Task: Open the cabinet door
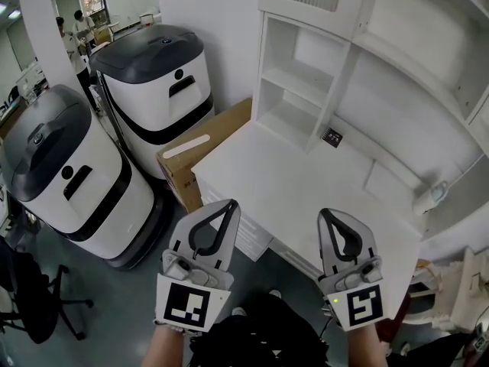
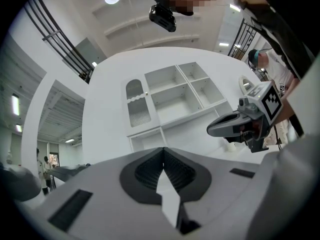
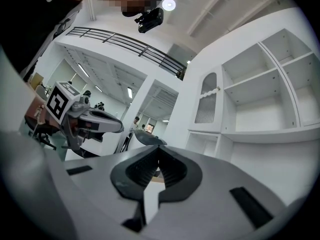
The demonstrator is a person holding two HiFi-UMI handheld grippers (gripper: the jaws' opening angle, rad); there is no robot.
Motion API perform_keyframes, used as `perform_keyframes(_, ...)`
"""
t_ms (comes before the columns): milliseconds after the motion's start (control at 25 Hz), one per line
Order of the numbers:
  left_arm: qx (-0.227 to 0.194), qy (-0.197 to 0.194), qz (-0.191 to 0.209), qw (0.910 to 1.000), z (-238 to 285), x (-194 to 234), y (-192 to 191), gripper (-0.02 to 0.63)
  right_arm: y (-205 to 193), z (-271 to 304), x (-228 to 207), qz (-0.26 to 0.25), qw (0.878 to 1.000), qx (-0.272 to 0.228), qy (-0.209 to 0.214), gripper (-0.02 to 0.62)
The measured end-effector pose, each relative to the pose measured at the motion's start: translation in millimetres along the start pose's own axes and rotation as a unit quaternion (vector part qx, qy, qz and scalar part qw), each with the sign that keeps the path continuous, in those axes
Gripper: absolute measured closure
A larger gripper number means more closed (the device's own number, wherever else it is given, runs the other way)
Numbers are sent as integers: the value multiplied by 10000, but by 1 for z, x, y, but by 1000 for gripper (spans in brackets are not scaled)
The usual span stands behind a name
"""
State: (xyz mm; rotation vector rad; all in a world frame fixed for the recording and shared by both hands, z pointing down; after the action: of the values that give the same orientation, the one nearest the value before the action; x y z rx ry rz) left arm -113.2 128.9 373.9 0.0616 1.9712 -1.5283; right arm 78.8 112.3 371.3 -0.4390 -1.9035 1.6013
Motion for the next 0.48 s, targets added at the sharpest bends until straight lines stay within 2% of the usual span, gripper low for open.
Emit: perform_keyframes(480, 12, -124, 69, 9999, 45, 8, -8, 604, -6, 25, -35, 33, 9999, -73, -88, 594)
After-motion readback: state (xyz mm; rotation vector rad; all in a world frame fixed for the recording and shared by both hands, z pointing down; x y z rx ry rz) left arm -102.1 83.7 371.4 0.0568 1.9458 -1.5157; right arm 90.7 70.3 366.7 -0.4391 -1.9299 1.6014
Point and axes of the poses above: the fingertips, and each gripper's own axes: z forward along the fingers, x to its left, y out of its top, the point moved 6 cm from there along -z, backward along the fingers, and after that the axes turned 8 degrees about z, right-handed, at the moved point
